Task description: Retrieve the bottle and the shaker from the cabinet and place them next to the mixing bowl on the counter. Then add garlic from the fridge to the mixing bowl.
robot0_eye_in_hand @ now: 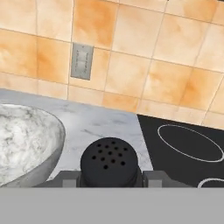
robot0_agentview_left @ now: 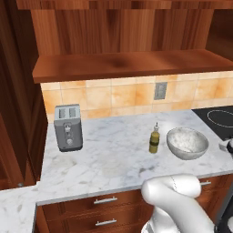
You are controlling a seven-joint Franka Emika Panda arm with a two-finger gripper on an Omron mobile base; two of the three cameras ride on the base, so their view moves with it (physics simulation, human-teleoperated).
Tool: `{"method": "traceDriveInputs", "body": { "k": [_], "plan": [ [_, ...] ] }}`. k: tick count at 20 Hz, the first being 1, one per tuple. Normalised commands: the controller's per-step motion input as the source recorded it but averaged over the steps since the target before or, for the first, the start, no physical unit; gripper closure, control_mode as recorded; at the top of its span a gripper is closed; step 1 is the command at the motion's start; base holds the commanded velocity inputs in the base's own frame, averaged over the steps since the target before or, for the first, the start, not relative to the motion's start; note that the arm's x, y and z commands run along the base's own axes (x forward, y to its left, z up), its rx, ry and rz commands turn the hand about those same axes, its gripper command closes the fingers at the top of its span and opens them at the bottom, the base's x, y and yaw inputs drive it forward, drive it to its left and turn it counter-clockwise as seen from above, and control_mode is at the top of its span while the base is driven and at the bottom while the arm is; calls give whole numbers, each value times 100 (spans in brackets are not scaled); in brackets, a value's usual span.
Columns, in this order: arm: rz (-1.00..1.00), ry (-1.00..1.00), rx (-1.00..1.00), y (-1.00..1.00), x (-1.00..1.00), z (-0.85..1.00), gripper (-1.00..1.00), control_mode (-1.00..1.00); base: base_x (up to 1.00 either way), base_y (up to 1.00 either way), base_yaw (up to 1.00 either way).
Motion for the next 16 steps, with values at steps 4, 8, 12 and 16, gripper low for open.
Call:
{"method": "traceDriveInputs", "body": {
  "k": [4, 8, 12, 16],
  "plan": [
    [31, 8, -5, -66, 38, -33, 100, -100, 0, 0, 0],
    [32, 4, -1, -32, 9, -46, 100, -100, 0, 0, 0],
    [41, 0, 1, -22, 32, -47, 100, -100, 0, 0, 0],
    [23, 7, 0, 0, 30, -8, 100, -100, 0, 0, 0]
  ]
}}
